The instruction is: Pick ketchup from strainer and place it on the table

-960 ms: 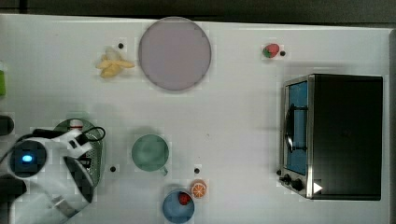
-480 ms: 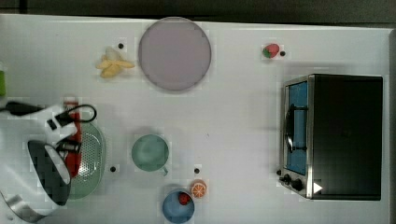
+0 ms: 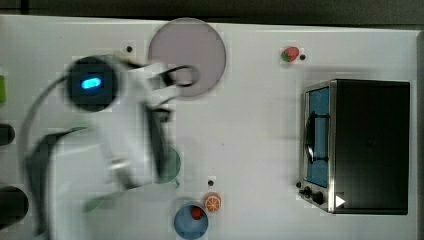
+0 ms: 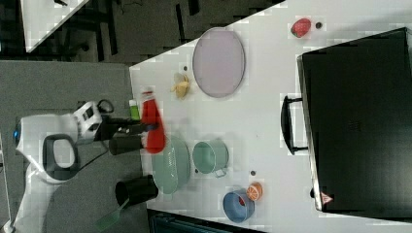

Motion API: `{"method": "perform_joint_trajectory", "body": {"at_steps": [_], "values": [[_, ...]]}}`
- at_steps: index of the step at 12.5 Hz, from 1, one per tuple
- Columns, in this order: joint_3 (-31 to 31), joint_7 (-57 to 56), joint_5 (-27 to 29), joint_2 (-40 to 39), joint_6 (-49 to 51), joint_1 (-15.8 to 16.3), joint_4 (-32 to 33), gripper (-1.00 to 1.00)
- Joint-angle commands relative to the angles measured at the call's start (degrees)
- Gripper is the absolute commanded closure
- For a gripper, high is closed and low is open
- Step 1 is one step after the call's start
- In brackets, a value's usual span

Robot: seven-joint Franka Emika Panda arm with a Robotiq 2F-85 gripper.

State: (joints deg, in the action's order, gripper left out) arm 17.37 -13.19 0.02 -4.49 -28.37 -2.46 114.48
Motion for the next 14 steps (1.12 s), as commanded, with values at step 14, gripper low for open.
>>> {"method": "perform_joint_trajectory", "body": {"at_steps": [14], "values": [[-14.80, -11.42, -2.02, -6.69, -25.12, -2.05, 22.32, -0.24]]}}
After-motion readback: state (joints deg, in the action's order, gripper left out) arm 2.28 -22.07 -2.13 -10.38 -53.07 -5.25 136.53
